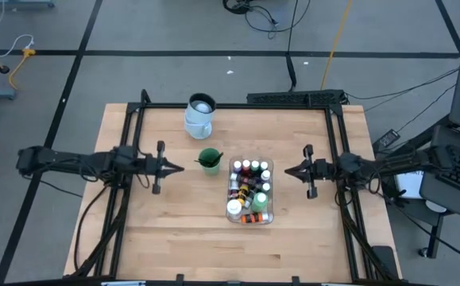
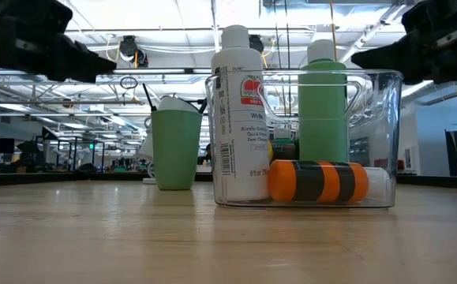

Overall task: Pick & Place Paint Supplies
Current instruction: Return to Home Position

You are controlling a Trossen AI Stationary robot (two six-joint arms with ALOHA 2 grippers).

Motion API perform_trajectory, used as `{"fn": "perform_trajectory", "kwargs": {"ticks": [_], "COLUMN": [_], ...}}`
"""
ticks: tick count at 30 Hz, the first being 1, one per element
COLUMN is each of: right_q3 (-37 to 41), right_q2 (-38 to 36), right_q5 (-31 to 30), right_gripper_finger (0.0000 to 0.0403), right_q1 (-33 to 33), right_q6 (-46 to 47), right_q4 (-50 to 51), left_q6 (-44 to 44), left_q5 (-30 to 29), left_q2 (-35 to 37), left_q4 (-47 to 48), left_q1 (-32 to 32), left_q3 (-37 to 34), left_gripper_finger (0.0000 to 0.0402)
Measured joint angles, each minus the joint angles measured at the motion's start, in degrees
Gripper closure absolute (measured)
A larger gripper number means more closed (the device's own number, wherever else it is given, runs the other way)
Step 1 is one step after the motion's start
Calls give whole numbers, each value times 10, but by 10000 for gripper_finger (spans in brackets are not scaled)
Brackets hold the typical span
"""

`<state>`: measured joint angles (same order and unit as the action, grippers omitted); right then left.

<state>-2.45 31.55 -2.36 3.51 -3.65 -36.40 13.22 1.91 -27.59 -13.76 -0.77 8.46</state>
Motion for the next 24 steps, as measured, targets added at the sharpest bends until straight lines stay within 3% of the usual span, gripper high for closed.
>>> {"fn": "perform_trajectory", "kwargs": {"ticks": [3, 10, 18, 24], "right_q3": [0, 1, 16, 16], "right_q2": [-42, -117, -131, -131], "right_q5": [11, 3, -77, -80], "right_gripper_finger": [403, 403, 403, 403], "right_q1": [1, 26, 63, 80], "right_q6": [1, 15, 0, -1], "right_q4": [38, 93, 122, 126], "left_q6": [22, 9, -3, -28], "left_q5": [36, 58, 91, 92], "left_q2": [0, 18, 62, 63], "left_q4": [-27, -48, 8, 37], "left_q1": [4, -26, -44, -59], "left_q3": [-22, -76, -78, -78], "left_gripper_finger": [401, 401, 401, 401]}}
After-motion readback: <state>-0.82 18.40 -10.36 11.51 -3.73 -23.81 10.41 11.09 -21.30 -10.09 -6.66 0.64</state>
